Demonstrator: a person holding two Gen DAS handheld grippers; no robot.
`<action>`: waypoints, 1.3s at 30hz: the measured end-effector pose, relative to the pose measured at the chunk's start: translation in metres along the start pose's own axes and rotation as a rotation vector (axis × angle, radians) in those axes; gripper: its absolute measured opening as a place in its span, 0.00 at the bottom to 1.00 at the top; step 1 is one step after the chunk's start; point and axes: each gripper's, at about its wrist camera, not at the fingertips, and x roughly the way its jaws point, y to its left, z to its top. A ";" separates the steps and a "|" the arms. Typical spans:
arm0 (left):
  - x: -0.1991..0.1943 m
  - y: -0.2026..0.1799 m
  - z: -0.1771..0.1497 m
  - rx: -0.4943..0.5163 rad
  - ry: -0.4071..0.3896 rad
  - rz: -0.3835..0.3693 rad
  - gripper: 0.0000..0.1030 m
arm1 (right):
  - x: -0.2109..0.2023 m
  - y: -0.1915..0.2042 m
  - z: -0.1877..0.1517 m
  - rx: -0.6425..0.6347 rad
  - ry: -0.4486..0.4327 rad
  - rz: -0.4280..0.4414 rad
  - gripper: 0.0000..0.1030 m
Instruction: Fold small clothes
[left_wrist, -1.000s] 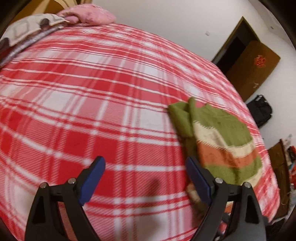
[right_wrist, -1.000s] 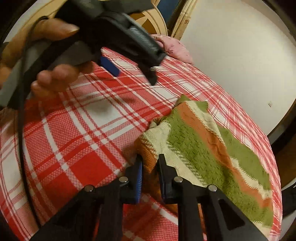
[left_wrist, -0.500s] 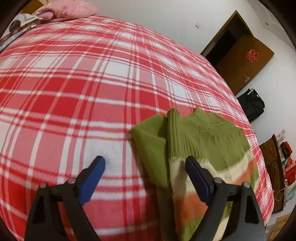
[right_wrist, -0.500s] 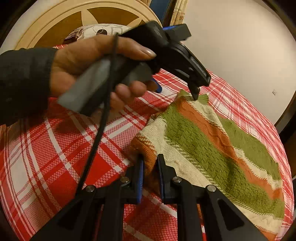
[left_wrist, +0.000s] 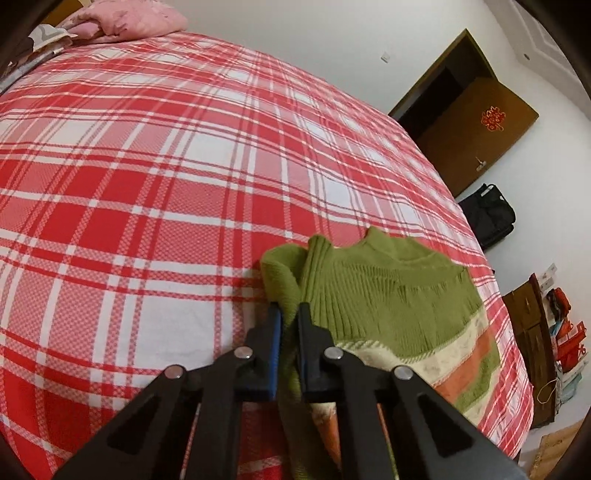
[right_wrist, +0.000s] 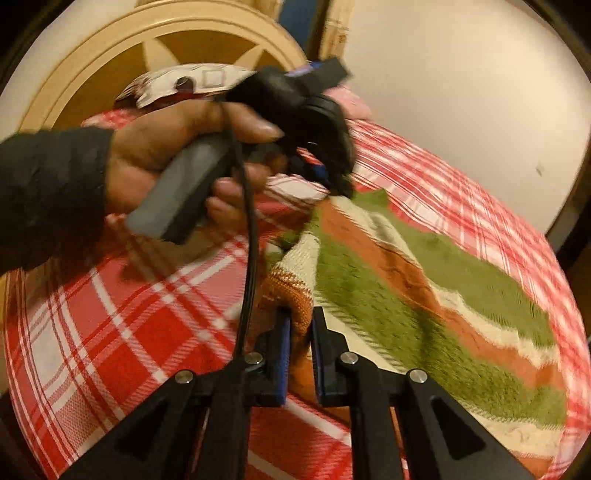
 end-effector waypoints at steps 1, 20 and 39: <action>0.000 -0.001 0.001 -0.002 -0.003 -0.001 0.08 | -0.001 -0.007 -0.001 0.024 0.000 0.003 0.09; -0.016 -0.082 0.019 0.091 -0.088 -0.065 0.07 | -0.048 -0.073 -0.018 0.238 -0.053 0.039 0.05; 0.015 -0.204 0.030 0.218 -0.099 -0.125 0.06 | -0.113 -0.169 -0.054 0.429 -0.152 -0.008 0.04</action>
